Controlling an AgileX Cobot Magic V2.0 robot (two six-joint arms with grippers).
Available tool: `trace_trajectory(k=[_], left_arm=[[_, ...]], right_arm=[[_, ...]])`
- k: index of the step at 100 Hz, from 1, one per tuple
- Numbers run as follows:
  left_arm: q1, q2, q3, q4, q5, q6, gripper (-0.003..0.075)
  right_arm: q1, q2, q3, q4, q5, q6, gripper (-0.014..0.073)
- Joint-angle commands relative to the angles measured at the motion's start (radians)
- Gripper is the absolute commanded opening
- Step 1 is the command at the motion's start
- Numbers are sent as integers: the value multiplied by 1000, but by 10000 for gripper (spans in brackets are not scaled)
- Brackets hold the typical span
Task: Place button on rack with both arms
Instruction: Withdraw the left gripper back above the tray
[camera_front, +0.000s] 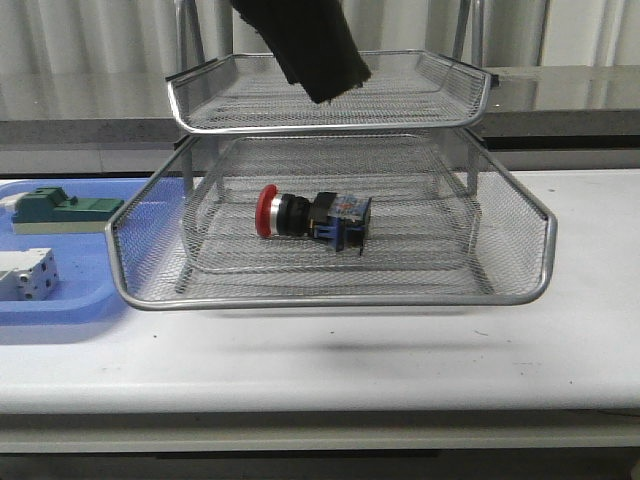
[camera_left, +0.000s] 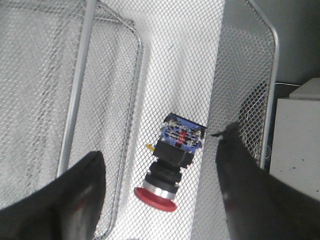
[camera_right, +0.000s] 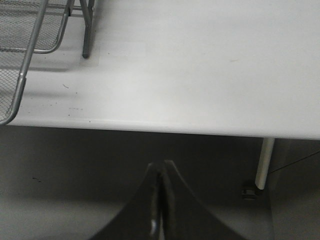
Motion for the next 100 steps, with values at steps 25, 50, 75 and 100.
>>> trace_trajectory(k=[25, 50, 75, 100], left_arm=[[187, -160, -37, 15, 31, -183, 452], [375, -282, -12, 13, 26, -217, 440], [512, -463, 161, 7, -118, -226, 440], [564, -700, 458, -20, -427, -226, 440]], right_arm=[[0, 2, -36, -21, -50, 0, -70], [0, 2, -36, -21, -50, 0, -70], [0, 2, -36, -21, -50, 0, -70], [0, 2, -36, -21, -50, 0, -70]])
